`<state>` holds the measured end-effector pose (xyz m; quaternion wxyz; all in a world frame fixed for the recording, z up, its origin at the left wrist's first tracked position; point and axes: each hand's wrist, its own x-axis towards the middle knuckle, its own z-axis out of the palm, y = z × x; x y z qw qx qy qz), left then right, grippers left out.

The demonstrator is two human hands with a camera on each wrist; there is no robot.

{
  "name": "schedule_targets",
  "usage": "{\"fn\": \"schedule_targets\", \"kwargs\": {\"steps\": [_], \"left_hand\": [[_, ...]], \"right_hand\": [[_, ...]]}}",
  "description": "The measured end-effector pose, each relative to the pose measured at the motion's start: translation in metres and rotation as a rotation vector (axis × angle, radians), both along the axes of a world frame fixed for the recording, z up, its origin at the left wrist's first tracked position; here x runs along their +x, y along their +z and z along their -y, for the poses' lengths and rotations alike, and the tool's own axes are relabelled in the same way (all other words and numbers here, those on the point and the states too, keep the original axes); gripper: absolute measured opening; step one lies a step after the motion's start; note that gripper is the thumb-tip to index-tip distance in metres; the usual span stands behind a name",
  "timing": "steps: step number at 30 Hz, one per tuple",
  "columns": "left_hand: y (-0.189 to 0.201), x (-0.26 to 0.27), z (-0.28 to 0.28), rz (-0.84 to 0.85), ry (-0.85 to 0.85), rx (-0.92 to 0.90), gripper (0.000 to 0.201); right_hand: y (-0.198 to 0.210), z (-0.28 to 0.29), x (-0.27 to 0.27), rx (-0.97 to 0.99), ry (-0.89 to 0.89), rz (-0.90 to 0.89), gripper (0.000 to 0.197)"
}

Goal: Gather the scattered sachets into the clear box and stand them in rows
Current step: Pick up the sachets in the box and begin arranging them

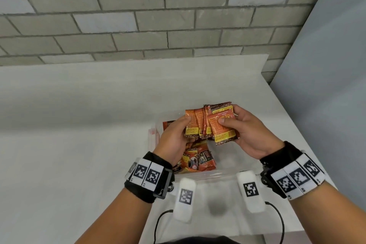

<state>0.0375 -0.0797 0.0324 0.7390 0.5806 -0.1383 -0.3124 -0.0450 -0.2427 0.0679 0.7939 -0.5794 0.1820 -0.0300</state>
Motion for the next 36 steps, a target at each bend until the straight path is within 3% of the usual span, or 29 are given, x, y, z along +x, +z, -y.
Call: {"fn": "schedule_targets", "kwargs": {"steps": [3,6,12,14,16,18,21,25,28,29,32,36], "left_hand": [[-0.002,0.002,0.004,0.025,-0.032,0.052,0.046],[0.005,0.0,0.005,0.087,-0.175,0.094,0.064],[0.015,0.006,0.004,-0.018,-0.224,-0.174,0.077],[0.013,0.0,0.007,-0.085,-0.256,-0.165,0.075],[0.011,-0.003,0.013,-0.166,-0.191,-0.14,0.055],[0.011,-0.002,0.015,-0.25,-0.129,-0.172,0.047],[0.012,0.0,0.014,-0.3,-0.149,-0.254,0.031],[0.015,0.0,0.017,-0.341,-0.19,-0.236,0.017],[0.015,-0.003,0.022,-0.34,-0.227,-0.217,0.011],[0.015,-0.003,0.022,-0.33,-0.246,-0.228,0.008],[0.011,-0.002,0.023,-0.354,-0.275,-0.333,0.038],[0.008,-0.001,0.022,-0.421,-0.285,-0.417,0.049]], "right_hand": [[0.0,-0.004,0.002,-0.009,0.011,-0.011,0.032],[0.0,-0.009,0.005,-0.033,0.021,-0.026,0.036],[0.005,-0.016,0.006,0.016,0.043,0.046,0.037],[0.004,-0.024,0.008,-0.057,0.086,0.066,0.036],[0.005,-0.027,0.008,-0.185,0.131,0.08,0.034],[0.008,-0.024,0.007,-0.445,0.183,0.078,0.035],[0.014,-0.013,0.0,-0.999,0.189,0.02,0.073],[0.027,-0.021,-0.005,-1.155,0.407,0.16,0.119],[0.022,-0.026,0.0,-1.326,0.506,0.142,0.125],[0.02,-0.026,0.002,-1.331,0.488,0.143,0.123],[0.019,-0.022,0.006,-1.24,0.384,0.138,0.112],[0.019,-0.018,0.004,-1.168,0.348,0.111,0.104]]}}
